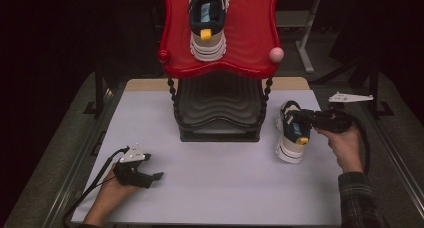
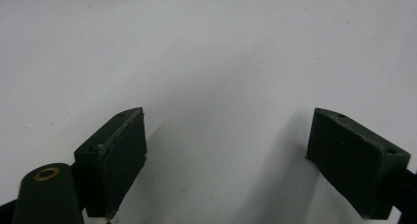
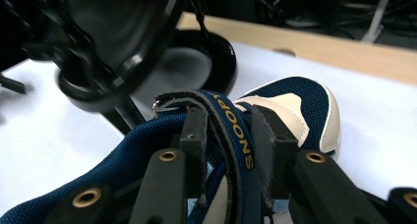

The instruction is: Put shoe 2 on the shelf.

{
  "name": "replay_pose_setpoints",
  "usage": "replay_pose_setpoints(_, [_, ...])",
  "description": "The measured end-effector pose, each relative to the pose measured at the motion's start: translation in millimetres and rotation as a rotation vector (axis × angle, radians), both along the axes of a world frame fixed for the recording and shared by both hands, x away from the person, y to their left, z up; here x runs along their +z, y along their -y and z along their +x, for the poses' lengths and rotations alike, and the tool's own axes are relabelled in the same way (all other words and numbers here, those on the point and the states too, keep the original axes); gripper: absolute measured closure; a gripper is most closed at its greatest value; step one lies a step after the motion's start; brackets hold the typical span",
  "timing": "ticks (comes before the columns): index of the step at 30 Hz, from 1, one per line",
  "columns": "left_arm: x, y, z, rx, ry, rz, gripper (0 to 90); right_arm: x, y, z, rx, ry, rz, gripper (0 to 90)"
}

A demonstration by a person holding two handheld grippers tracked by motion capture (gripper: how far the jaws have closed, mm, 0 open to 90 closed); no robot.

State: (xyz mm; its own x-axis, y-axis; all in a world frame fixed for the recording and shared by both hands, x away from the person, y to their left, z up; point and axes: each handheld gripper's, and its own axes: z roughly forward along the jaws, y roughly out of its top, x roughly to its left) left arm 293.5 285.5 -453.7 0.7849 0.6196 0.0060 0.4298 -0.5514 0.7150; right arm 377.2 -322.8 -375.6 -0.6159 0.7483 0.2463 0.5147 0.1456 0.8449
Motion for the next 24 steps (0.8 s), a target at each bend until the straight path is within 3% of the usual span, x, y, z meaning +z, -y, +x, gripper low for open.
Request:
replay_pose_setpoints(8, [0.0, -0.1, 0.2, -0.001, 0.001, 0.001, 14.1, 48.7, 1.2, -5.1, 0.007, 0.070, 0.011, 68.6])
replay_pose_setpoints(9, [0.0, -0.1, 0.2, -0.001, 0.001, 0.001, 14.1, 48.7, 1.2, -5.1, 0.007, 0.070, 0.011, 68.6])
replay_pose_setpoints(10, [0.0, -0.1, 0.1, -0.001, 0.001, 0.000, 14.1, 62.7, -0.1, -6.4, 0.009, 0.087, 0.014, 68.7])
replay_pose_setpoints(13, [-0.1, 0.1, 0.1, 0.001, 0.001, -0.002, 14.1, 73.9, -2.0, -7.2, 0.012, 0.098, 0.012, 68.7])
replay_pose_setpoints(14, [0.0, -0.1, 0.2, -0.001, 0.001, 0.001, 14.1, 87.1, -4.1, -7.7, 0.014, 0.116, 0.010, 68.9])
replay_pose_setpoints(18, [-0.1, 0.1, 0.1, 0.001, 0.001, -0.002, 14.1, 114.5, -7.4, -8.2, 0.015, 0.158, 0.013, 69.1])
replay_pose_setpoints(20, [-0.1, 0.1, 0.1, 0.001, 0.001, -0.002, 14.1, 121.7, -8.1, -8.4, 0.015, 0.166, 0.015, 69.1])
replay_pose_setpoints(21, [0.0, 0.0, 0.1, 0.000, -0.001, -0.001, 14.1, 137.4, -9.7, -8.9, 0.019, 0.189, 0.023, 69.3])
replay_pose_setpoints(24, [0.0, 0.0, 0.1, 0.000, 0.000, 0.000, 14.1, 150.7, -10.6, -9.0, 0.018, 0.213, 0.031, 69.5])
